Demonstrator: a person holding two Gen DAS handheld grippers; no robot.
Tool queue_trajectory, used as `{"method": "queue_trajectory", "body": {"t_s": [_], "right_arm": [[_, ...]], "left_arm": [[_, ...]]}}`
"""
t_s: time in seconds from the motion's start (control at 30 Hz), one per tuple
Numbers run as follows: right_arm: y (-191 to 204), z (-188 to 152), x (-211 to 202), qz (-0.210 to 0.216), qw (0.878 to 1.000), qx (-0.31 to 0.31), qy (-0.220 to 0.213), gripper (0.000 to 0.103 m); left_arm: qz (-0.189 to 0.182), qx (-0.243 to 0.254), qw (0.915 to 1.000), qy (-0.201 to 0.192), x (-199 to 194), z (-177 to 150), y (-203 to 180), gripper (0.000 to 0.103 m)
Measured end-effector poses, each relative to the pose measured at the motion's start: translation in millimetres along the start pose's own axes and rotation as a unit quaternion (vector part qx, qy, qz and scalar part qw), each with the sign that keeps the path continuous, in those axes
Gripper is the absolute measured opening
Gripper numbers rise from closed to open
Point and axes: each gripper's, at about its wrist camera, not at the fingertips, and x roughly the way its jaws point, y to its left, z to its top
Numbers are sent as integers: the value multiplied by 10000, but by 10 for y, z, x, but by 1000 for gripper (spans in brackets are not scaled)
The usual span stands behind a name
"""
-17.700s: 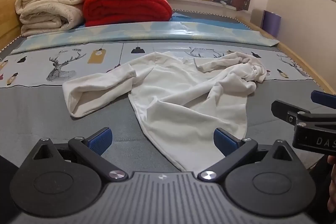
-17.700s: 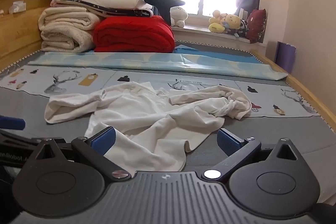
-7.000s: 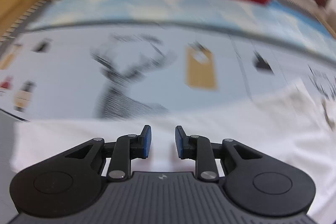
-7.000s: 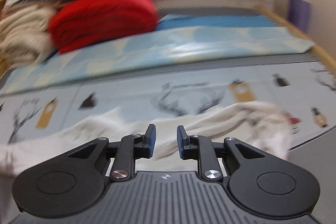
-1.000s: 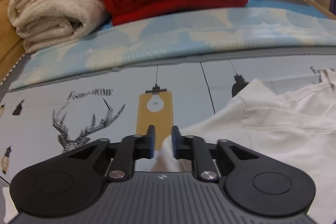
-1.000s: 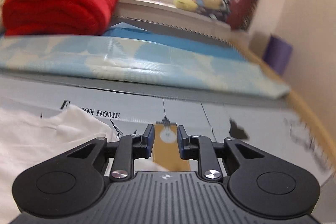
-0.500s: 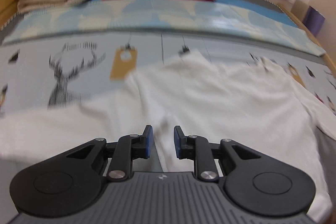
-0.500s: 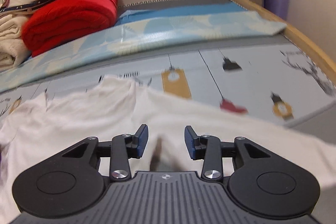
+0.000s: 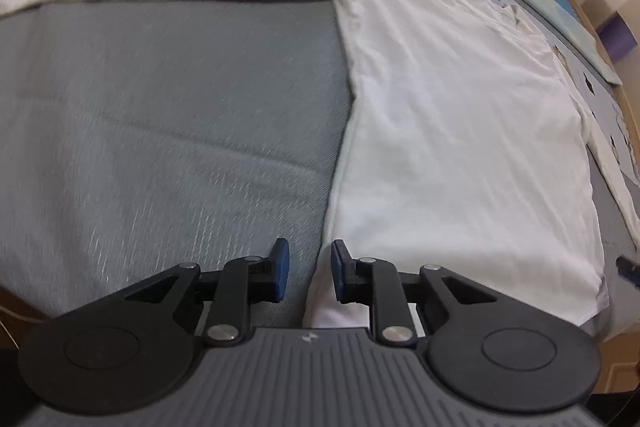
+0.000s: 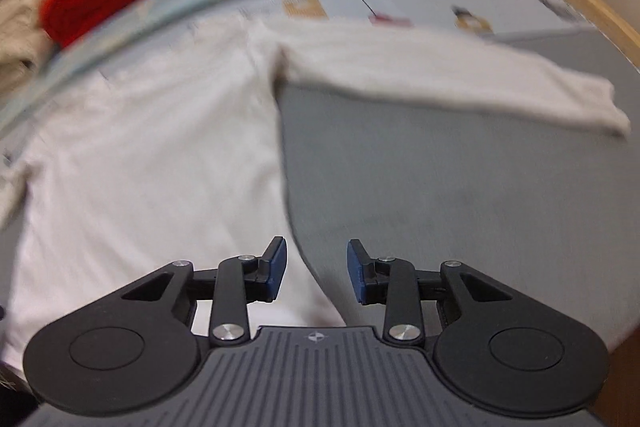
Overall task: Fold small clothes
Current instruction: 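Pull the shirt hem taut with both tools to flatten it on the bed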
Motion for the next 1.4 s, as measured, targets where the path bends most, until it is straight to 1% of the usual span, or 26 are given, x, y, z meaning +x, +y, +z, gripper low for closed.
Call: {"method": "queue_trajectory", "body": {"t_s": [0.07,0.1,0.13,0.2,0.27,0.33,0.5,0.63,0.7,0.73,0.83,0.87,0.9,0.97,1.0,1.03,1.07,1.2,1.27,1.33,1.4], "right_arm": [[5,-136,17,61,9999,65,-46,36],[8,-193,33,58,9999,82,-50,36],[8,-260,63,-4,9999,103,-10,37],[8,-353,108,-200,9995,233,83,37],[-24,-409,95,-235,9986,477,29,38],[-46,-452,88,-337,9977,595,22,41],[-79,-524,69,-530,9967,615,45,43],[-99,-550,48,-705,9956,606,58,43],[-100,-564,31,-710,9956,600,72,43],[-87,-569,33,-716,9958,565,97,43],[-42,-591,38,-754,9962,404,171,43],[-25,-597,38,-713,9966,357,185,43],[-8,-602,34,-673,9971,306,188,41],[26,-606,31,-584,9978,229,192,24],[46,-605,33,-553,9981,202,196,20],[62,-605,31,-547,9982,165,194,13],[78,-605,27,-563,9982,131,184,9],[77,-583,-15,-526,9983,191,145,7],[40,-573,-77,-517,9981,324,114,7],[10,-582,-119,-508,9975,433,219,7],[-6,-606,-124,-553,9966,472,388,7]], "left_arm": [[-42,-3,10000,57,4,-37,25,33],[-46,26,10000,77,1,-65,30,37],[-54,48,9999,85,-11,-62,26,39],[-94,57,9999,99,-40,-79,39,39],[-142,21,9998,121,-59,-49,37,39],[-153,65,9998,148,-64,-64,32,39],[38,432,9989,199,-47,-166,-65,39],[78,450,9988,174,-53,-200,-91,38],[95,500,9986,171,-58,-212,-115,35],[105,546,9983,167,-56,-217,-129,29],[131,678,9975,164,-46,-232,-175,15],[142,708,9973,154,-44,-232,-185,14],[143,727,9971,152,-45,-232,-188,13],[135,755,9969,155,-39,-229,-198,10],[132,775,9968,154,-34,-227,-202,7],[131,792,9967,151,-33,-224,-206,6],[133,801,9966,141,-35,-221,-207,6],[158,744,9971,32,-92,-195,-178,5],[193,775,9967,-130,-176,-173,-176,5],[271,960,9947,-237,-241,-176,-219,5],[419,1165,9923,-107,-190,-214,-257,5]]}}
